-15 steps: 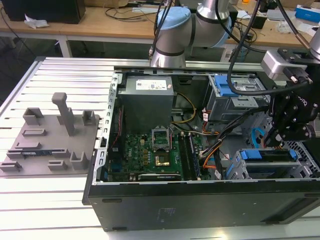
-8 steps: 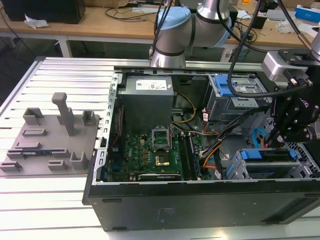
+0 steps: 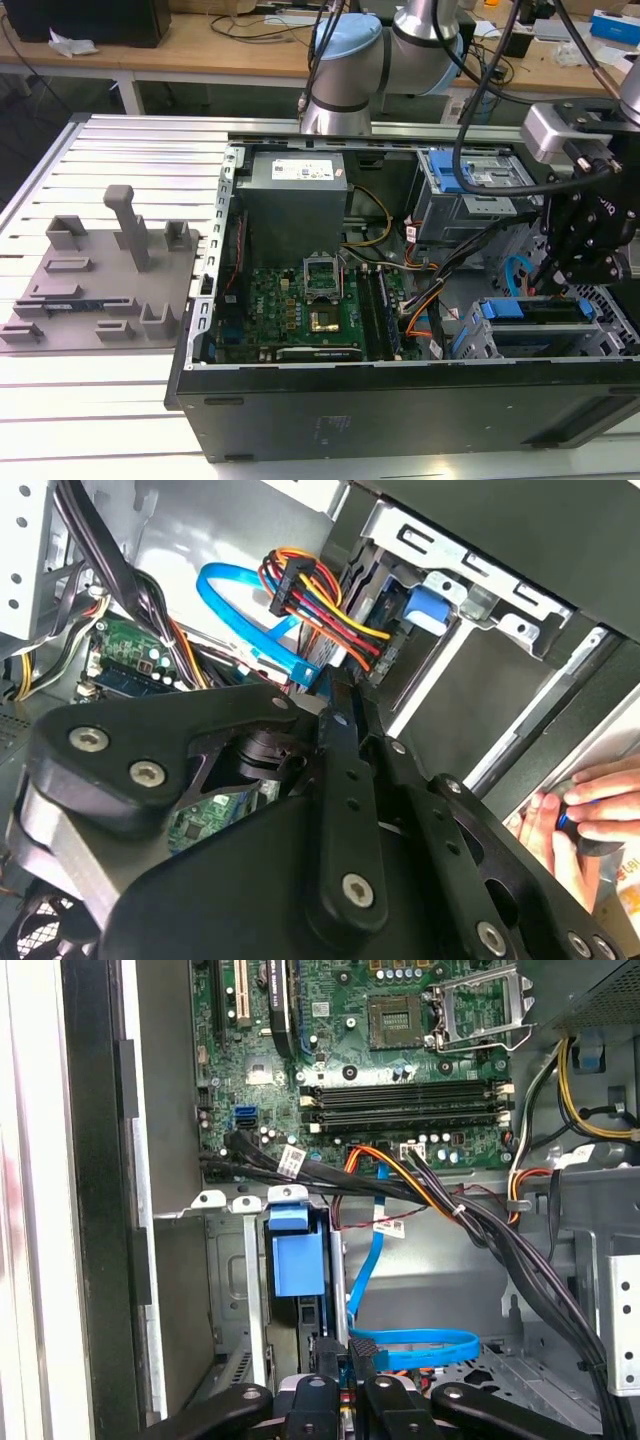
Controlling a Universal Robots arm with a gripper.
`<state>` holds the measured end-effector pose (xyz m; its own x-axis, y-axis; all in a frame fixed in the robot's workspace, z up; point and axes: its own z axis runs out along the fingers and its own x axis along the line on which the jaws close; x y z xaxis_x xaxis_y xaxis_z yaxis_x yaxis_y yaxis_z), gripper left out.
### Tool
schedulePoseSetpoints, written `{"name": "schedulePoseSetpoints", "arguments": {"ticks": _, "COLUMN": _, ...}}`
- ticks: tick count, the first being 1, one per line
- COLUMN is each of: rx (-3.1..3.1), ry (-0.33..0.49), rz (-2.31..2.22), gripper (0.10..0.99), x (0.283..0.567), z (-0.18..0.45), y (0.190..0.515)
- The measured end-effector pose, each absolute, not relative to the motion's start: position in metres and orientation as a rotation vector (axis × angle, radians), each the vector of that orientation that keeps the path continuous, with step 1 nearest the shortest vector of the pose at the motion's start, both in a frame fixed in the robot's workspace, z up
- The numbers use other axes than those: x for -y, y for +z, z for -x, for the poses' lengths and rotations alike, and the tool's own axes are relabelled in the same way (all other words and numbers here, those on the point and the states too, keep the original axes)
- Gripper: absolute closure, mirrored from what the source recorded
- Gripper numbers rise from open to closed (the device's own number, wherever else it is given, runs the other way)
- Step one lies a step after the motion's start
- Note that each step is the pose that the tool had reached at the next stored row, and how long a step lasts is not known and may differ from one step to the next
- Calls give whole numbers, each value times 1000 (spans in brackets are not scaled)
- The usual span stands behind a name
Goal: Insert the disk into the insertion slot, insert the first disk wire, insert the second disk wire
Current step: 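Insert the second disk wire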
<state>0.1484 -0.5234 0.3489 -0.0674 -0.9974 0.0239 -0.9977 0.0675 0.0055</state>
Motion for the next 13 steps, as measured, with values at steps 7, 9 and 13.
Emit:
{"name": "schedulePoseSetpoints", "arguments": {"ticks": 7, "rx": 2280, "ry": 19, "rz": -2131, "gripper": 925, "x": 527, "z": -148, "y": 349}}
{"name": "schedulePoseSetpoints", "arguments": {"ticks": 9, "rx": 2280, "ry": 19, "rz": -2131, "gripper": 925, "x": 528, "z": -148, "y": 348}}
{"name": "schedulePoseSetpoints", "arguments": {"ticks": 13, "rx": 2280, "ry": 19, "rz": -2131, "gripper": 925, "x": 530, "z": -148, "y": 348}}
